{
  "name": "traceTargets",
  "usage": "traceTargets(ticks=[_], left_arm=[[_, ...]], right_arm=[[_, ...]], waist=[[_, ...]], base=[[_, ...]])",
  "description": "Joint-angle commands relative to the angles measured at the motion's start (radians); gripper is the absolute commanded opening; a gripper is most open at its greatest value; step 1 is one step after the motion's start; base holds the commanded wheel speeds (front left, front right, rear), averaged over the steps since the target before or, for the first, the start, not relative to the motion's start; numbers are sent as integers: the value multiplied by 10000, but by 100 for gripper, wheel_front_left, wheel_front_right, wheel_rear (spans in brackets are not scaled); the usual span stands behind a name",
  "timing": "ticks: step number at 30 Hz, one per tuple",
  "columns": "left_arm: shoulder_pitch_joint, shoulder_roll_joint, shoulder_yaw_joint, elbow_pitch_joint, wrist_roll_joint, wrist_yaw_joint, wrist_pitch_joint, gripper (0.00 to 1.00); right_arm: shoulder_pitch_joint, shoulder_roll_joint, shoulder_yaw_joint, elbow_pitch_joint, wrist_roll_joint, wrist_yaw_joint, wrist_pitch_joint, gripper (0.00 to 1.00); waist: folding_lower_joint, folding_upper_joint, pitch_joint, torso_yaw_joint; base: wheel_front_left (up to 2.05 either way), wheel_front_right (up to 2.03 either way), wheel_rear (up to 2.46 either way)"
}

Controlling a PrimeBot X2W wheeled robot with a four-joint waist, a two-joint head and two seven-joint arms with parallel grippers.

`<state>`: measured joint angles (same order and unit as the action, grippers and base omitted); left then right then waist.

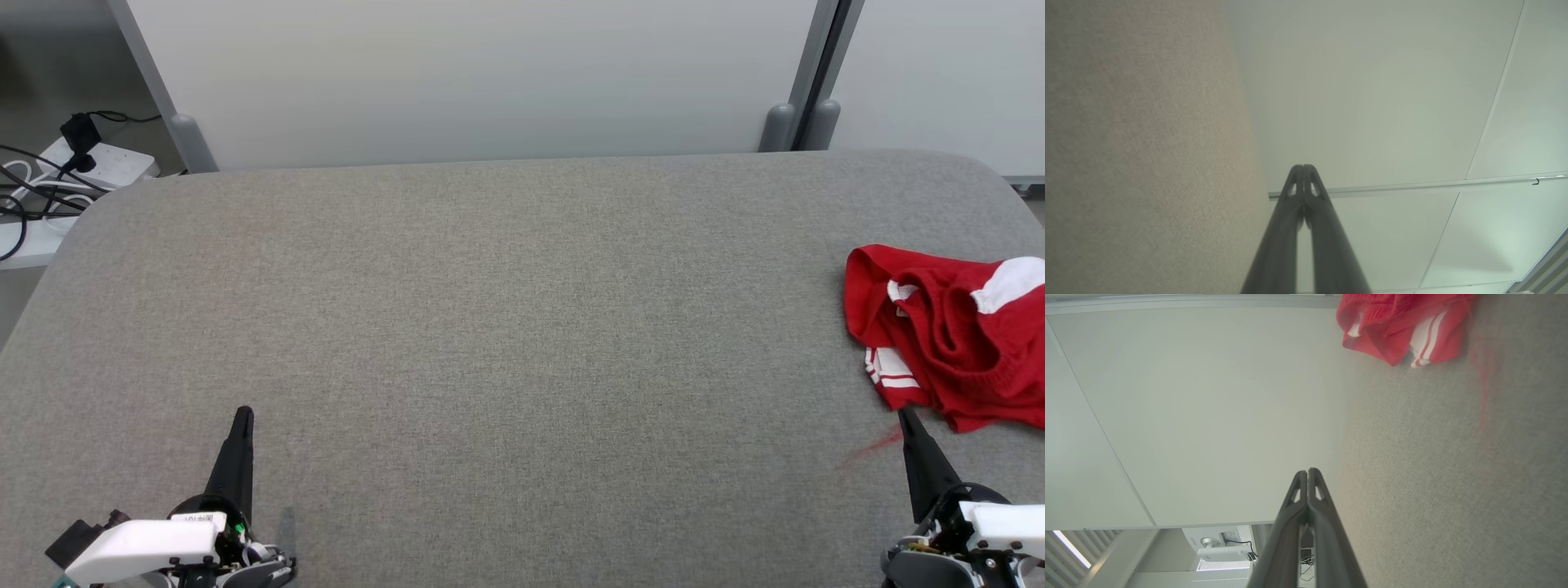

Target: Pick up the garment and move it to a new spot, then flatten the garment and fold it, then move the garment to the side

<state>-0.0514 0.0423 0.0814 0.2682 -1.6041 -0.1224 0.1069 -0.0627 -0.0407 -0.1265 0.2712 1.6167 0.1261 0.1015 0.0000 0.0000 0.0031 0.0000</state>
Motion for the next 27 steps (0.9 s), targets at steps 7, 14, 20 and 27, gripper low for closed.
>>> traceTargets(ticks=[7,14,20,27], left_arm=[[-566,79,323,-231,-46,-83,63,0],[-566,79,323,-231,-46,-83,63,0],[-566,79,323,-231,-46,-83,63,0],[-566,79,323,-231,-46,-83,62,0]], right_arm=[[-451,-113,142,-266,-69,46,104,0],[-451,-112,140,-266,-71,46,106,0],[-452,-110,138,-265,-73,46,108,0],[-452,-108,135,-265,-75,46,110,0]], waist=[[0,0,0,0],[0,0,0,0],[0,0,0,0],[0,0,0,0]], base=[[0,0,0],[0,0,0],[0,0,0],[0,0,0]])
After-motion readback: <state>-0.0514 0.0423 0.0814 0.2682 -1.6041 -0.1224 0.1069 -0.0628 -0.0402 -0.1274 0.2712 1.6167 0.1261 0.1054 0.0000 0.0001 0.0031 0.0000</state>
